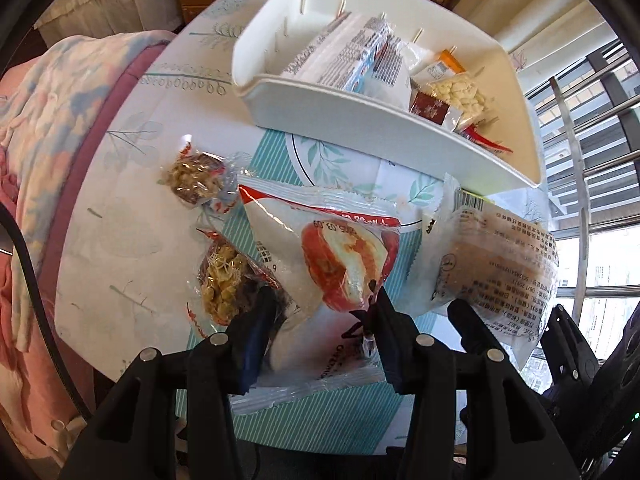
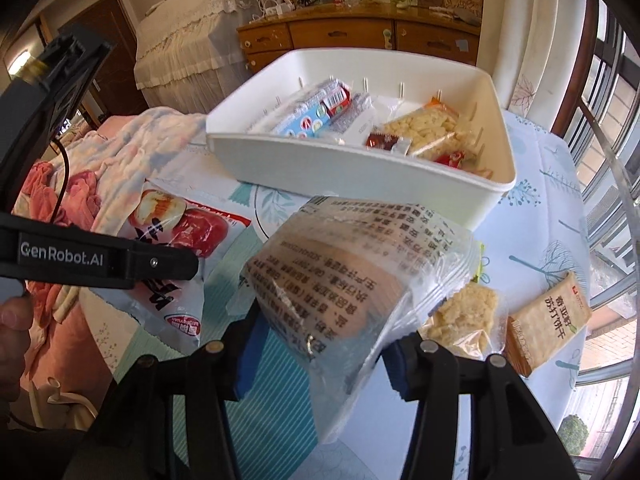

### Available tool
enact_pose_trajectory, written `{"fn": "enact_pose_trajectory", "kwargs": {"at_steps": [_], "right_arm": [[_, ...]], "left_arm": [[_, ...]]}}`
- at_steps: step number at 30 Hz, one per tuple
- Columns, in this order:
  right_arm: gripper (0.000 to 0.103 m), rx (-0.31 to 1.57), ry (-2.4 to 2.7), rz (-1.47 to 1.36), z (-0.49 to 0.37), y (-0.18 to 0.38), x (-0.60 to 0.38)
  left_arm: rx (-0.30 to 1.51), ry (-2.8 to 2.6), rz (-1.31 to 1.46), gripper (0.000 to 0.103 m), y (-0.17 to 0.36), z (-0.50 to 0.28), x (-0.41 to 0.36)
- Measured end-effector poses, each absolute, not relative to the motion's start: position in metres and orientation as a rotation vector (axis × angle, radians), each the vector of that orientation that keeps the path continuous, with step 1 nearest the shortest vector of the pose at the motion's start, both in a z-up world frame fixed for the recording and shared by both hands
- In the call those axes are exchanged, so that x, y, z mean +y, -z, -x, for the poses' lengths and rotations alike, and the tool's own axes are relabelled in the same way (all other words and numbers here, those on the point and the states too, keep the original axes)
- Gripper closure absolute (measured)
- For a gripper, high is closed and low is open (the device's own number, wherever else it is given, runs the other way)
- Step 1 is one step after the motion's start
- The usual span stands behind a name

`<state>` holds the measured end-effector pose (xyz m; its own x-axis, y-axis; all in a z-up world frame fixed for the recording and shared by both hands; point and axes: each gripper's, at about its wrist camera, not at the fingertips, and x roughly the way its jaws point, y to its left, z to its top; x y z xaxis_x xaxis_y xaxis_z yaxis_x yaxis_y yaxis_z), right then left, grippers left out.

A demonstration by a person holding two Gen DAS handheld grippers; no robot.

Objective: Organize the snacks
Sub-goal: 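Lift and carry the DONGZAO packet and bread bag over the white tray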

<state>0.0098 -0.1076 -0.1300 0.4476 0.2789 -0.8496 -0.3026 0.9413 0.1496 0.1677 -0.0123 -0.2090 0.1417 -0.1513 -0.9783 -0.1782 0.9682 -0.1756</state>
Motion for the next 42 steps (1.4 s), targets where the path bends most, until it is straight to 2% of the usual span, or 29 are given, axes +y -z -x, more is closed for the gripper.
{"fn": "enact_pose_trajectory", "kwargs": {"at_steps": [13, 23, 34, 42], "right_arm": [[0.051, 0.890, -0.360, -0.002, -0.021, 0.068, -0.114], [0.051, 0.787, -0.310, -0.039, -0.044, 0.037, -0.119], [0.050, 0.714, -0.230, -0.071, -0.076, 0.021, -0.117], [0.050, 0.709, -0.186, -0.092, -0.098, 0.026, -0.112]], "left_arm": [[1.286, -0.030, 0.282, 0.057, 0.120, -0.153, 0.015], [1.174, 0.007, 0.243, 0.057, 0.070, -0.185, 0.027], [1.073, 0.134, 0.217, 0.057, 0.053, -0.234, 0.034], [0.994, 0.240, 0.232, 0.057, 0.063, -0.264, 0.039]]}}
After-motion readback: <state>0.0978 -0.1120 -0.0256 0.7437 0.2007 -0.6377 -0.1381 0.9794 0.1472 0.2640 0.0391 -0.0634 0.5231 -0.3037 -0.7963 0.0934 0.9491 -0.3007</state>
